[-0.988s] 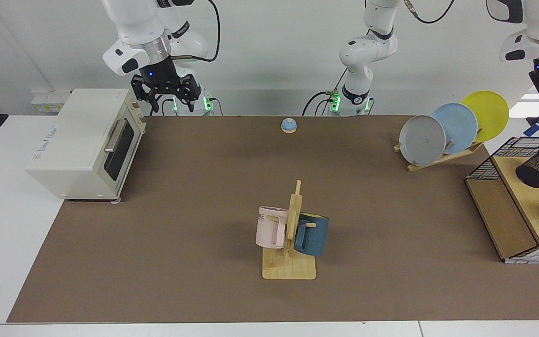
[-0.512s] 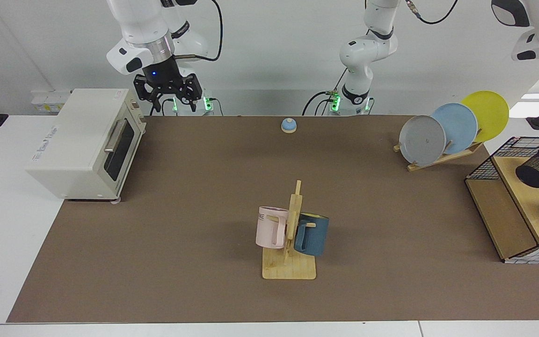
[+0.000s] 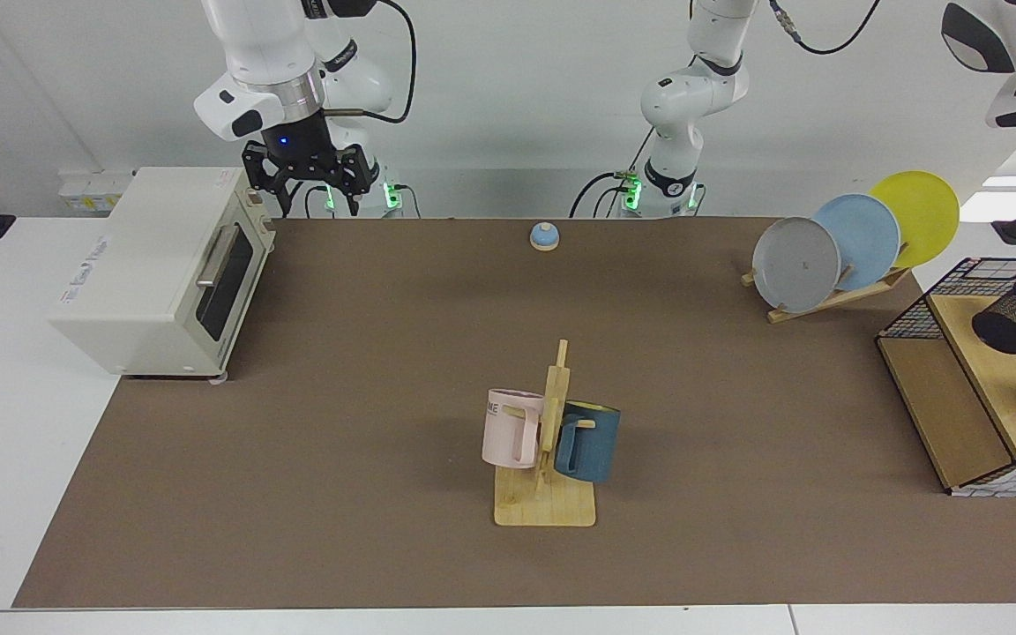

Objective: Put markers into pen holder

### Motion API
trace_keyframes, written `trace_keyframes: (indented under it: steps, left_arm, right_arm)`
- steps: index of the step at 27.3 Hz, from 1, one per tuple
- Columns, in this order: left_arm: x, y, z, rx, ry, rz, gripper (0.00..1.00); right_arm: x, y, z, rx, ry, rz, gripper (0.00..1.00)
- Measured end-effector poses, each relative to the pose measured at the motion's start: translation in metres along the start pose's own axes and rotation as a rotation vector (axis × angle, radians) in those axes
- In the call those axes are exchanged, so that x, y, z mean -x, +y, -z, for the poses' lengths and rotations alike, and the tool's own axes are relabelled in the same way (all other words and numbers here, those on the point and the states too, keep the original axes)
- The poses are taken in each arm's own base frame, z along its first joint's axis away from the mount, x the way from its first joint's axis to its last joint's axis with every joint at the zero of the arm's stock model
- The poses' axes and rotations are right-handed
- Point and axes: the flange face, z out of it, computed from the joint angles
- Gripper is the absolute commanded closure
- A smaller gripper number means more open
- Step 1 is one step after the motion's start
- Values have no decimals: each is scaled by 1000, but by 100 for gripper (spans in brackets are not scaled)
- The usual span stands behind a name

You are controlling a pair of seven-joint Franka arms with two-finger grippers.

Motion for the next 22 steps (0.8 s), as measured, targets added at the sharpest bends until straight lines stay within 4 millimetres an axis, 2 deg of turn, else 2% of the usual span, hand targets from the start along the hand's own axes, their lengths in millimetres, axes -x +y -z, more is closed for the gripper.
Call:
trace_keyframes:
  steps: [4, 12, 22]
  left_arm:
    - [-4, -4, -15, 13, -14, -23, 100]
    - [3, -2, -76, 22, -7, -36, 100]
    - [-3, -1, -102, 50, 3, -60, 100]
  right_arm:
    - [-1, 3, -1, -1, 2, -5, 1]
    - [-2, 4, -1, -2, 7, -9, 1]
    - [-3, 9, 0, -4, 13, -19, 1]
